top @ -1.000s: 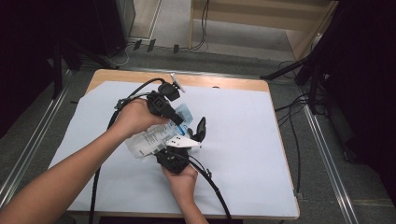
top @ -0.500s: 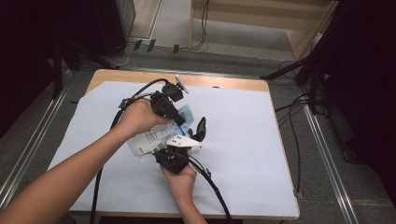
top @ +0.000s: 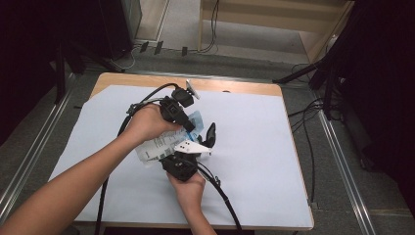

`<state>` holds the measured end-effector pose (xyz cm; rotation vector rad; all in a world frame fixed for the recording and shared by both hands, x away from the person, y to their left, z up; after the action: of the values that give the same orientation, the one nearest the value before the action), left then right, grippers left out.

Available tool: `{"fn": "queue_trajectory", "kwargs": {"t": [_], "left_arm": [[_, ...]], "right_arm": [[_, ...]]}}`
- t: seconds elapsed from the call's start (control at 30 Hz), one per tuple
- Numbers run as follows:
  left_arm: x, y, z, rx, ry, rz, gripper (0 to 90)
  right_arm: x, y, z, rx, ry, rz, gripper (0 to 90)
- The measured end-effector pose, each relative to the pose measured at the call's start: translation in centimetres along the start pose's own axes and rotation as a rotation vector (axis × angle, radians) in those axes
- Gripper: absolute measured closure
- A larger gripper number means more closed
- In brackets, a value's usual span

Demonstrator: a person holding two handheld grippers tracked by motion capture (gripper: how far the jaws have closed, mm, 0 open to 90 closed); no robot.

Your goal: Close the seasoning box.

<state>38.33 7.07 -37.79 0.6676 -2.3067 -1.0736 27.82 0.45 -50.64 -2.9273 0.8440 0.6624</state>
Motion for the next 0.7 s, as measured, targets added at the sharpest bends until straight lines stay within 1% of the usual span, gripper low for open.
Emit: {"fn": "queue_trajectory", "kwargs": {"t": [0.27,0.37,0.53,0.63,0.7], "left_arm": [[-0.29,-0.31,-0.11,-0.002,0.015,0.003,90.0],[-0.12,-0.44,-0.14,-0.003,0.021,0.002,90.0],[0.01,-0.48,-0.12,-0.01,0.016,-0.011,90.0],[0.03,-0.34,-0.17,-0.017,0.015,-0.007,90.0],[0.2,-0.16,-0.17,-0.012,0.021,-0.008,90.0]], "right_arm": [[0.05,0.09,-0.14,-0.006,0.004,0.007,90.0],[0.02,0.08,-0.19,-0.003,0.002,0.006,90.0],[-0.02,0.02,-0.27,-0.004,0.002,-0.001,90.0],[-0.09,-0.06,-0.33,-0.002,0.0,-0.007,90.0],[-0.08,-0.17,-0.37,-0.002,0.007,-0.01,90.0]]}}
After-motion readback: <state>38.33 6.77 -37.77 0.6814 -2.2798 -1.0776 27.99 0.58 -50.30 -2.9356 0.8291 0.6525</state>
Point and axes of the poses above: each handheld gripper's, and its own axes: y roughly backward along the jaws, z roughly out of its underside, x roughly to its right, the point moved 1 cm from there along -y, roughly forward along the jaws, and after that the axes turned 13 degrees about x, right-handed, at the moved point
